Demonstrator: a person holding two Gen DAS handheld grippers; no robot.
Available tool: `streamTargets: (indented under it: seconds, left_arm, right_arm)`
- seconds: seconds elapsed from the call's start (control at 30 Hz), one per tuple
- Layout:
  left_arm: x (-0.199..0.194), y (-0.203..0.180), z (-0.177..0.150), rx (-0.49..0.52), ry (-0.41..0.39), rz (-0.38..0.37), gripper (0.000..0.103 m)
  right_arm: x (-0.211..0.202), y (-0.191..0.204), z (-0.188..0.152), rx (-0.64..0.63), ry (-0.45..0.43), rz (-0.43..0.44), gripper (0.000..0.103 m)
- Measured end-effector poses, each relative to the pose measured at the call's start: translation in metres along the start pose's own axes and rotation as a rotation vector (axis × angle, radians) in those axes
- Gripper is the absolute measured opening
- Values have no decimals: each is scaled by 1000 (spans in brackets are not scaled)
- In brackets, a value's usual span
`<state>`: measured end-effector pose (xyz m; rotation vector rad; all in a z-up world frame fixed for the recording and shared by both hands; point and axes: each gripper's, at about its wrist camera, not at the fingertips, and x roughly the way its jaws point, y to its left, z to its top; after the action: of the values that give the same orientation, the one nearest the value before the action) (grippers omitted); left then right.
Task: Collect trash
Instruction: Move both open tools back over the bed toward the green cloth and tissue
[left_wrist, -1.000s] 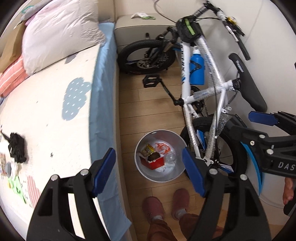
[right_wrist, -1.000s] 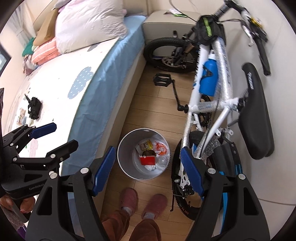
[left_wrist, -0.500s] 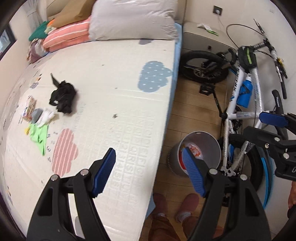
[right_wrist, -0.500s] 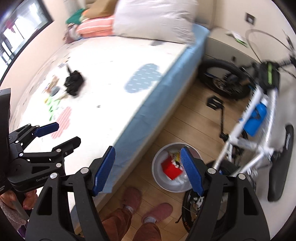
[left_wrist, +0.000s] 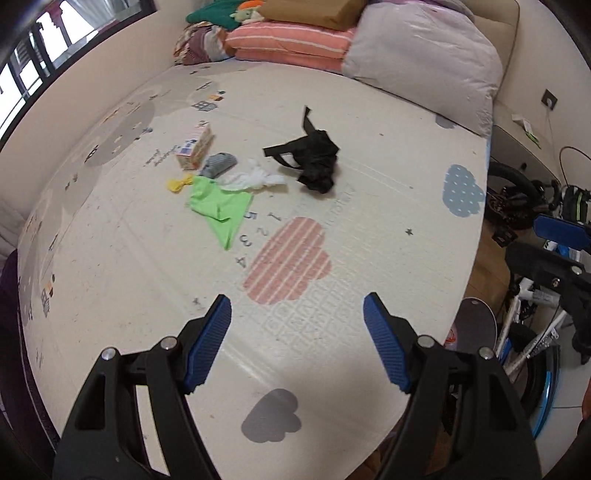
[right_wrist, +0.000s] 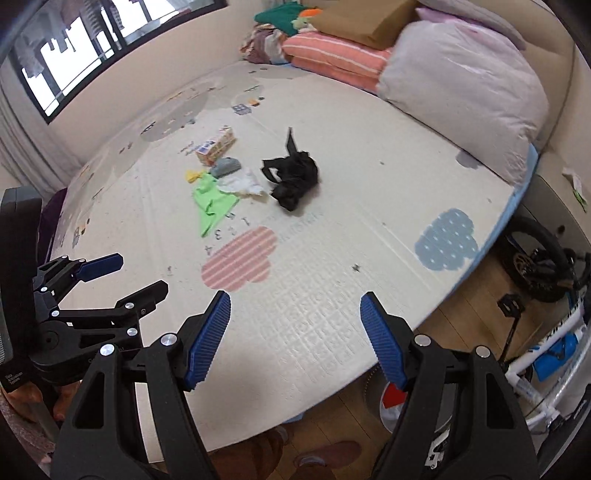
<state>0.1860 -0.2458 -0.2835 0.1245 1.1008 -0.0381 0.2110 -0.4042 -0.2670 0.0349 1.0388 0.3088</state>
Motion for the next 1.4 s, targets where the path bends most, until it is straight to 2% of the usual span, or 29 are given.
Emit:
streamTargets:
  seconds: [0.27,0.43,0.57,0.9,1.2,1.4]
  left_arm:
    - [-24,77,14,-112,-15,38,74]
    - [-31,114,26,-153,-36,95,74]
    - [-31,134,38,-199,-47,107,74]
    - [-1,149,66,-261,-36,121,74]
    - [70,145,83,-314,2,126,74]
    - [116,143,88,-314,22,131,74]
  right_arm:
    - [5,88,60,-139,-21,58,70]
    - [14,119,93,-199,-42,74,70]
    - [20,133,116,-234,-58,80,70]
    - [69,140,158,-304,-35,107,70]
    - [150,126,182,-380,24,137,70]
    - [204,112,188,-405,54,143,70]
